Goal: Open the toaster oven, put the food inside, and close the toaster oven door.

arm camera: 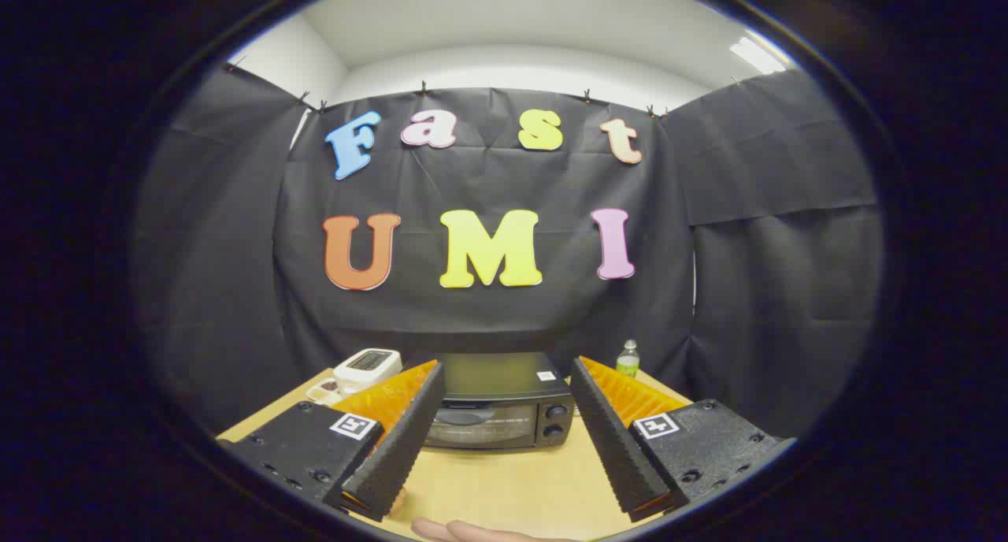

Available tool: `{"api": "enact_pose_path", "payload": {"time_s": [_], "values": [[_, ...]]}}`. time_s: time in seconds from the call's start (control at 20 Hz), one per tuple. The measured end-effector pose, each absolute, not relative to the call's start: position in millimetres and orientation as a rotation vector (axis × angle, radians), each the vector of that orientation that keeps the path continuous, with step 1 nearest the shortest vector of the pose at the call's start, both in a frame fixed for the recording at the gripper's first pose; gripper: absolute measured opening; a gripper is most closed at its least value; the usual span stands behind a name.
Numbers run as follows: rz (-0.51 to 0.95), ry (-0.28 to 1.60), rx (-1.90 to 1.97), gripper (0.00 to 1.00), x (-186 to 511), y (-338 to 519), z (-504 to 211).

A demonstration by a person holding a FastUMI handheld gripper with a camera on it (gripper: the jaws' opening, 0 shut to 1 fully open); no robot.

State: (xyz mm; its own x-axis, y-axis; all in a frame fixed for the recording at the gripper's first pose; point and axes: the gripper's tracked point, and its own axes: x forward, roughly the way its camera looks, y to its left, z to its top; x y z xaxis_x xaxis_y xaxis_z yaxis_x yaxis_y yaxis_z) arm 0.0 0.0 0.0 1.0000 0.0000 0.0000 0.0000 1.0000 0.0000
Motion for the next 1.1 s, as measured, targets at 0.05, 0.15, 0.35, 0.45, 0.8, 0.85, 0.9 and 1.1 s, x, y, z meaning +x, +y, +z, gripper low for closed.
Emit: {"api": "enact_pose_path", "payload": {"time_s": [0.05,0.15,0.35,0.45,0.8,0.85,0.9,1.1], "values": [[0.014,0.003,0.010,1.00,1.5,0.9,-2.4],[0.045,0.010,0.010,1.00,-0.5,3.4,-4.1],[0.059,0.006,-0.019,1.00,-11.4,13.7,-9.1],[0.046,0.005,-0.031,1.00,-8.4,12.1,-8.9],[0.036,0.003,-0.021,1.00,-9.3,10.5,-8.9],[0.037,0.006,-0.018,1.00,-9.2,11.7,-9.9],[0.044,0.011,-0.015,1.00,-9.1,13.9,-11.3],[0.079,0.020,-0.005,1.00,-12.7,21.2,-12.5]]}}
